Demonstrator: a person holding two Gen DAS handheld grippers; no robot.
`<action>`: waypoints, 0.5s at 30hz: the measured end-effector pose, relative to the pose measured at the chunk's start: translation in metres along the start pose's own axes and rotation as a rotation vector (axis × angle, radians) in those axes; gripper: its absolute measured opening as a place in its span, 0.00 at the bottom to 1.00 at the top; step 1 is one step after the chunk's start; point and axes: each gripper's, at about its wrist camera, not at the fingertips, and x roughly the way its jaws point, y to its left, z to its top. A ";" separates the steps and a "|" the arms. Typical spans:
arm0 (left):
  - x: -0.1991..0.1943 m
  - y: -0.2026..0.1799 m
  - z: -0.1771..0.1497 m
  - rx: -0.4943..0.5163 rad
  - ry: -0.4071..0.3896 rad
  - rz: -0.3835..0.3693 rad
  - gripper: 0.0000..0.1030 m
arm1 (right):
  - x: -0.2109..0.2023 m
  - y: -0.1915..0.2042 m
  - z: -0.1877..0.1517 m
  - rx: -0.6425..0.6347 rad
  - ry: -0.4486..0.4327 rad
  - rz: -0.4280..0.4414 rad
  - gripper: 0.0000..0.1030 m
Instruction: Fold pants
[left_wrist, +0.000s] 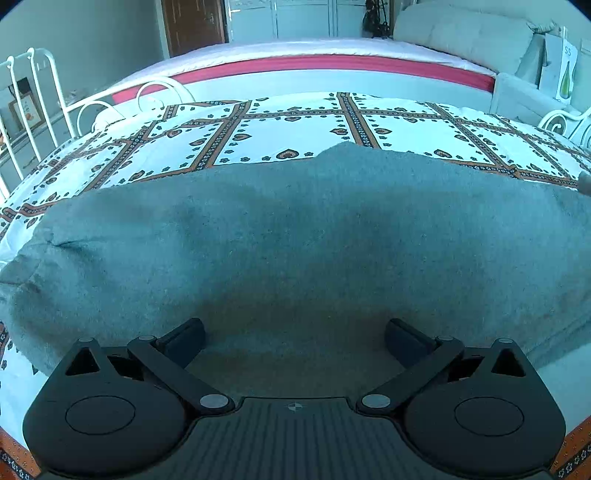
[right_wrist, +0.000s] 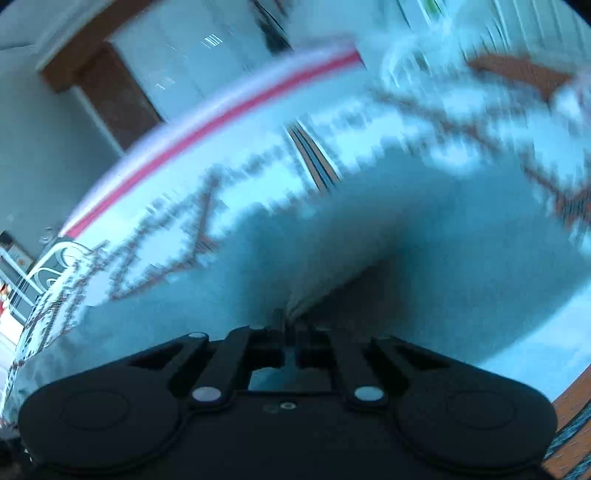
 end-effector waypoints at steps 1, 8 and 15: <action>0.000 0.000 0.000 0.002 0.001 -0.002 1.00 | -0.015 0.004 -0.001 -0.022 -0.032 0.014 0.00; 0.001 -0.003 0.001 0.006 0.001 0.008 1.00 | 0.013 -0.005 -0.032 -0.089 0.214 -0.157 0.00; 0.000 -0.001 0.000 0.008 0.007 -0.002 1.00 | -0.003 -0.027 -0.021 0.083 0.119 -0.086 0.13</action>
